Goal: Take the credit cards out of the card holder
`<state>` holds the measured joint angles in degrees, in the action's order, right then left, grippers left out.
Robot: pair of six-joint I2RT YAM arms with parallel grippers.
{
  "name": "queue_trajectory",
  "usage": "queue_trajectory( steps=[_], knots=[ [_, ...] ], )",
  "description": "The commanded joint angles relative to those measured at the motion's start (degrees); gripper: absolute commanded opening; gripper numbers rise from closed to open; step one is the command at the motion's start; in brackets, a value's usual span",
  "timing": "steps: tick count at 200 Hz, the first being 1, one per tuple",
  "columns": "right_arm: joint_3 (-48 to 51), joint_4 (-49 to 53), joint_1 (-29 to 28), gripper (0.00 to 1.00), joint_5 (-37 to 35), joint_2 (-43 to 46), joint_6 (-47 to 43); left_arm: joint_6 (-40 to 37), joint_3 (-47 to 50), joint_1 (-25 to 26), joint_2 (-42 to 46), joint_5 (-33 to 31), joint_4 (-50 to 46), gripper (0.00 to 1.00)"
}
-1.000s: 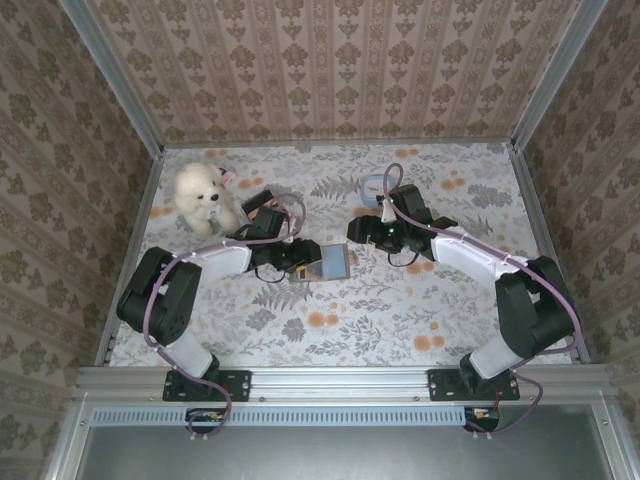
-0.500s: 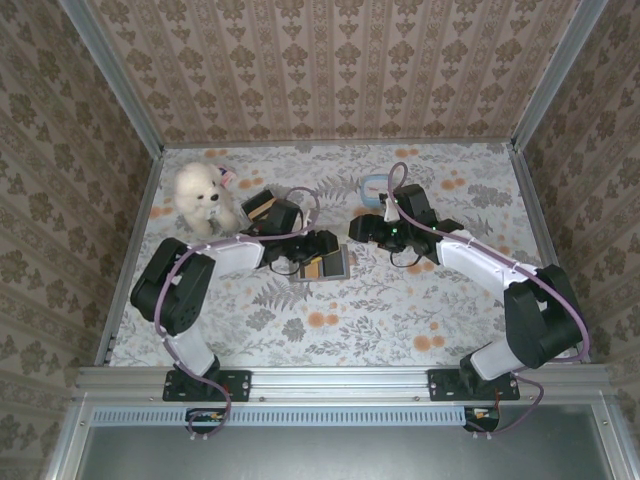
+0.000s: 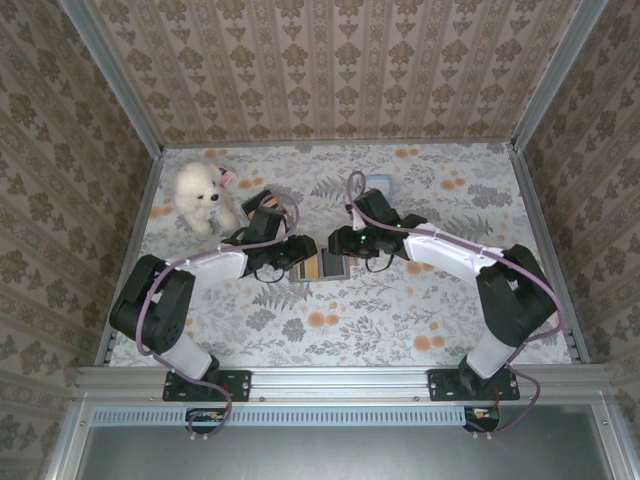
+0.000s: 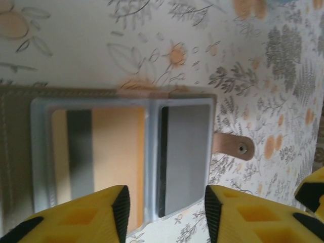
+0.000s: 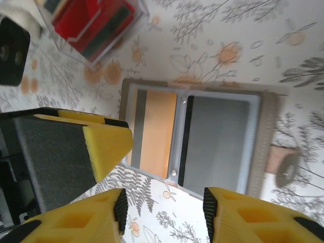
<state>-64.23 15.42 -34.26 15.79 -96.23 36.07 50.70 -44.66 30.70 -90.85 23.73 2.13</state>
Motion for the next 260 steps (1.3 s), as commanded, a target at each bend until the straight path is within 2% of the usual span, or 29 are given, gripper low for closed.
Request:
queue_trajectory(
  steps=[1, 41, 86, 260],
  knots=[
    [-3.5, 4.8, -1.1, 0.41, -4.7, -3.5, 0.7, 1.5, 0.5, 0.1, 0.3, -0.3, 1.2, 0.42],
    [-7.0, 10.4, -1.2, 0.30, -10.5, -8.5, 1.8, 2.1, -0.3, 0.3, -1.5, 1.4, 2.6, 0.28],
    [-8.8, 12.0, -1.2, 0.23, -10.7, -12.4, 1.8, 2.1, -2.9, 1.0, -4.7, 2.9, 3.2, 0.19],
    [-9.8, 12.5, -1.2, 0.22, -8.9, -17.6, 1.2, 2.3, -5.4, 2.2, -11.1, 5.2, 2.9, 0.18]
  ],
)
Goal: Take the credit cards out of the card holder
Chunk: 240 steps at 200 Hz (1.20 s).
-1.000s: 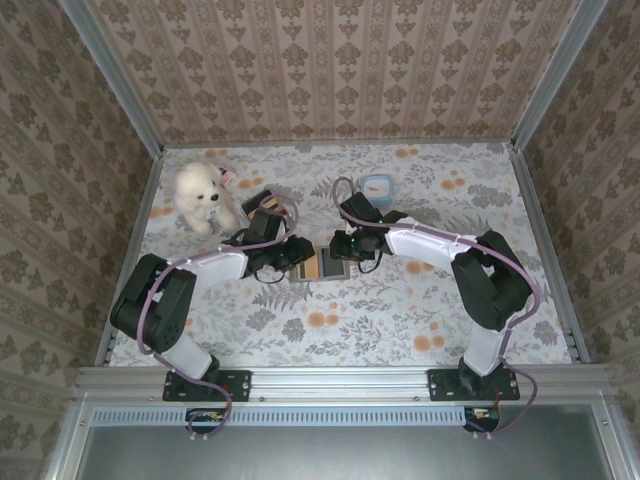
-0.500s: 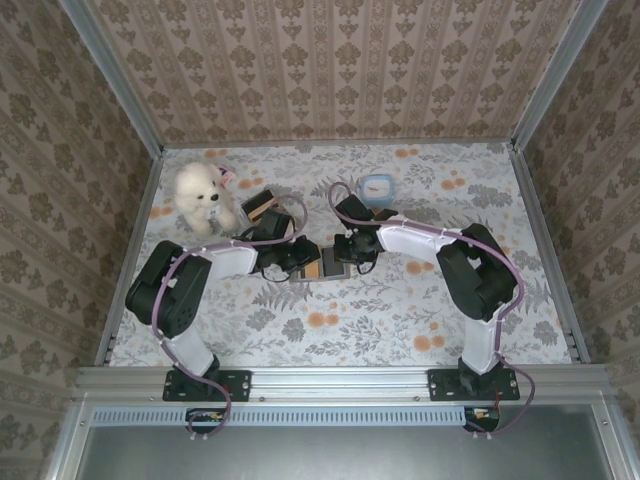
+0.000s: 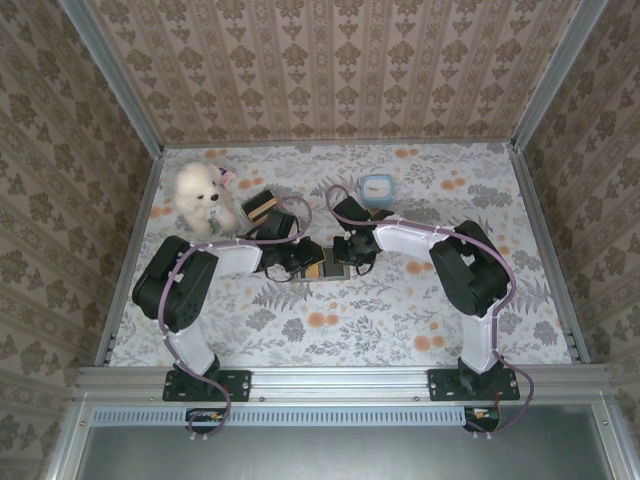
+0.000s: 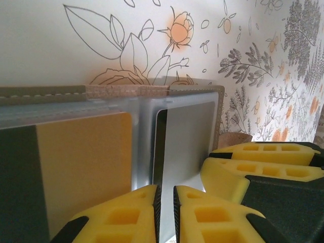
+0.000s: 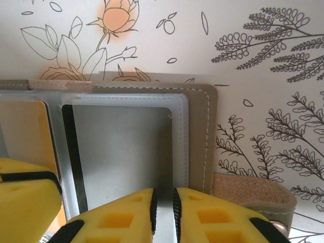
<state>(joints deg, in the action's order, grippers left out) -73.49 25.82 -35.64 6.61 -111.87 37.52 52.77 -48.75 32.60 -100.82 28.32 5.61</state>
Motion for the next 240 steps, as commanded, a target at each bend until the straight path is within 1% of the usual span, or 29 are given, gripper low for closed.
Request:
queue_trajectory(
  steps=[1, 49, 87, 138, 167, 201, 240],
  knots=[
    [-0.5, 2.1, 0.2, 0.22, 0.2, -1.9, -0.3, 0.2, -1.3, 0.3, -1.2, 0.6, -0.6, 0.17],
    [-0.3, 2.2, 0.3, 0.22, 0.3, -2.2, -0.2, 0.1, -1.3, 0.3, -2.0, -0.7, -2.4, 0.18],
    [0.1, 1.5, 0.6, 0.21, 2.1, -2.6, -0.2, -1.6, -2.8, 0.5, -3.0, -2.1, -6.4, 0.22],
    [0.7, 0.9, 0.8, 0.20, 3.0, -2.7, 0.0, -1.6, -3.4, 0.7, -4.8, -0.6, -5.9, 0.22],
    [0.6, 0.5, 0.8, 0.19, 4.2, -3.0, -0.3, -2.1, -4.3, 0.8, -5.4, -0.8, -7.5, 0.22],
    [0.7, 0.4, 0.8, 0.18, 4.8, -3.4, -0.3, -2.3, -4.2, 0.8, -5.1, 0.0, -6.6, 0.21],
    [0.5, 0.9, 1.0, 0.18, 4.2, -3.8, -0.3, -2.3, -3.4, 0.5, -3.8, 2.3, -3.6, 0.16]
  ],
)
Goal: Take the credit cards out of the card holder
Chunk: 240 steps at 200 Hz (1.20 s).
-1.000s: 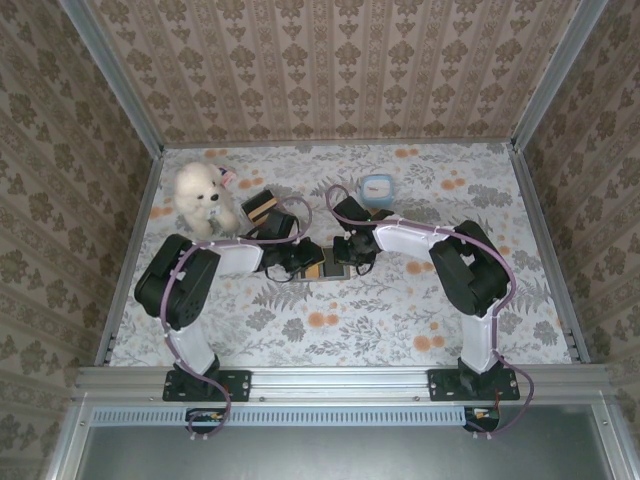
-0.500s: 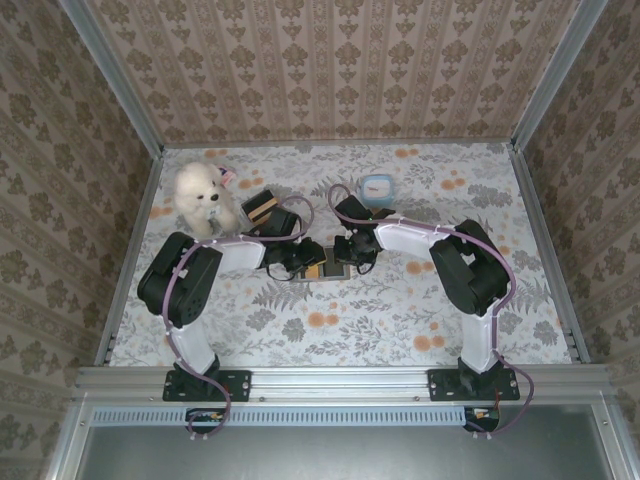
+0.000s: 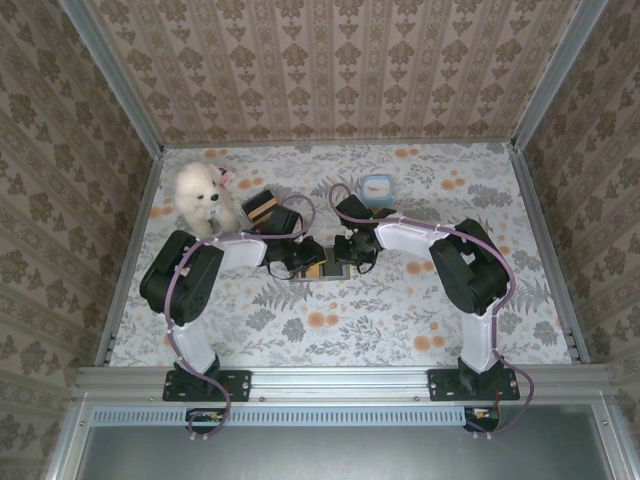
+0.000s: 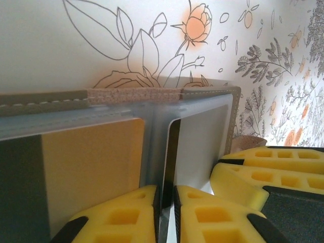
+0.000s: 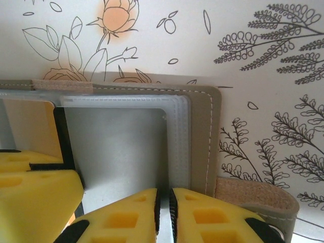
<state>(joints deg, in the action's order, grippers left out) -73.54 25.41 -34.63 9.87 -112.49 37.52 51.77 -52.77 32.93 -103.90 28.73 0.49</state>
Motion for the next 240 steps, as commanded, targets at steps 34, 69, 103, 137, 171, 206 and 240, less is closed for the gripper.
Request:
queue_trajectory(
  steps=[34, 69, 103, 137, 171, 206, 240],
  knots=[
    [0.7, 1.8, -0.1, 0.19, 0.0, -3.5, -0.3, -1.6, 1.6, -0.4, 1.6, 2.6, 2.2, 0.13],
    [0.6, 2.3, -0.1, 0.18, -0.5, -3.9, -0.3, -3.7, 2.4, -1.4, 3.9, 3.9, 2.5, 0.06],
    [0.6, 2.8, -0.1, 0.19, -1.2, -4.1, -0.6, -5.0, 4.0, -2.5, 4.4, 5.3, 3.1, 0.03],
    [0.2, 3.5, -0.1, 0.18, -1.9, -4.8, -0.6, -5.2, 4.6, -2.8, 4.4, 5.7, 3.7, 0.01],
    [-0.1, 4.7, -0.1, 0.17, -2.9, -4.8, -0.4, -5.9, 4.7, -3.7, 4.5, 5.6, 2.9, 0.00],
    [0.1, 4.7, 0.2, 0.18, -3.3, -4.4, -0.4, -6.6, 5.2, -4.4, 5.1, 5.4, 2.0, 0.00],
    [0.8, 3.3, 0.2, 0.18, -1.5, -3.4, 0.1, -7.7, 5.3, -4.4, 5.7, 5.0, 1.3, 0.00]
  ],
)
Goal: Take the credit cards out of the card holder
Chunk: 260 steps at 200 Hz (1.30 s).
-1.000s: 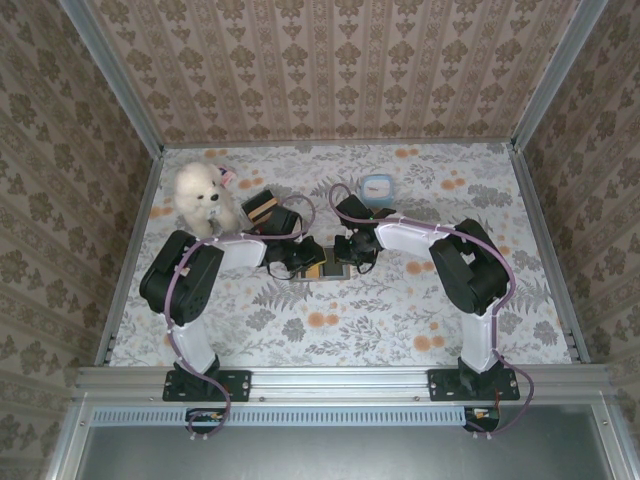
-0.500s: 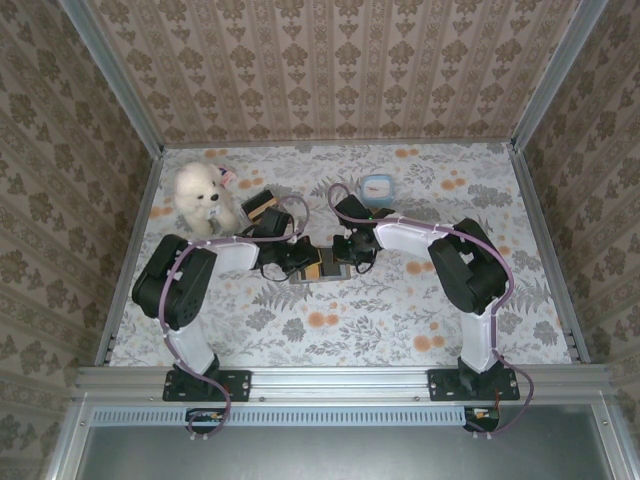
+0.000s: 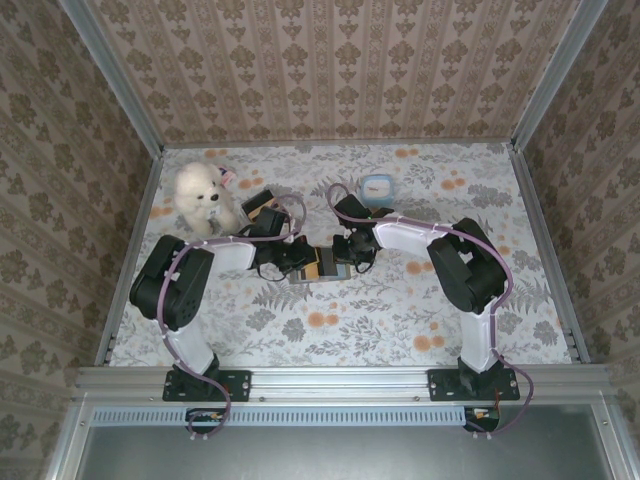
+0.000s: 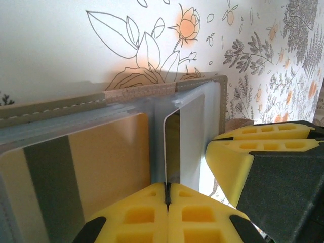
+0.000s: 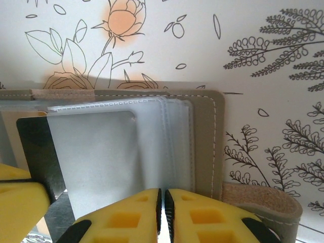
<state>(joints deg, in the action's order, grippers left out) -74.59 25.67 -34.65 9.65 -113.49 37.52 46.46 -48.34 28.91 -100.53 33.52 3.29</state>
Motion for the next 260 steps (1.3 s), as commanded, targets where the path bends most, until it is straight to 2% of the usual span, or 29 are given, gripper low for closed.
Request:
queue_trajectory(
  steps=[1, 43, 81, 129, 163, 203, 222, 233, 238, 260],
  knots=[
    [1.9, 2.9, 0.2, 0.18, -1.2, -2.3, 0.1, -2.4, 0.9, -0.4, 2.4, 0.2, -1.5, 0.00],
    [2.6, 0.8, 0.5, 0.18, 1.7, 0.5, 0.0, -5.5, 0.1, -0.4, 4.9, -3.1, -6.1, 0.00],
    [7.9, -10.2, 2.1, 0.21, 10.1, 9.5, 1.7, -9.9, -0.4, -0.7, 10.3, -6.4, -13.2, 0.00],
    [14.5, -26.1, 5.2, 0.40, 21.6, 17.1, 6.6, -13.5, -0.8, -1.9, 16.8, -6.6, -18.3, 0.00],
    [17.9, -36.6, 7.6, 0.58, 29.2, 17.7, 10.8, -12.9, -2.3, -2.4, 21.7, -3.8, -18.3, 0.00],
    [18.8, -45.1, 9.4, 0.77, 35.9, 17.1, 15.9, -4.6, -3.5, -2.4, 22.8, 2.6, -9.1, 0.00],
    [19.5, -50.1, 10.6, 0.82, 38.0, 17.8, 18.7, -3.7, -4.9, -2.4, 23.1, 5.5, -7.9, 0.00],
    [17.7, -48.8, 10.8, 0.82, 40.1, 17.3, 18.0, -2.7, -5.3, -2.4, 23.2, 6.8, -7.1, 0.00],
    [16.7, -47.8, 11.0, 0.83, 41.1, 17.0, 17.7, -2.0, -5.4, -4.2, 23.1, 8.1, -6.1, 0.00],
    [14.6, -46.4, 11.1, 0.83, 42.8, 16.1, 18.0, 0.7, -6.1, -6.1, 22.4, 13.9, -3.0, 0.00]
  ],
)
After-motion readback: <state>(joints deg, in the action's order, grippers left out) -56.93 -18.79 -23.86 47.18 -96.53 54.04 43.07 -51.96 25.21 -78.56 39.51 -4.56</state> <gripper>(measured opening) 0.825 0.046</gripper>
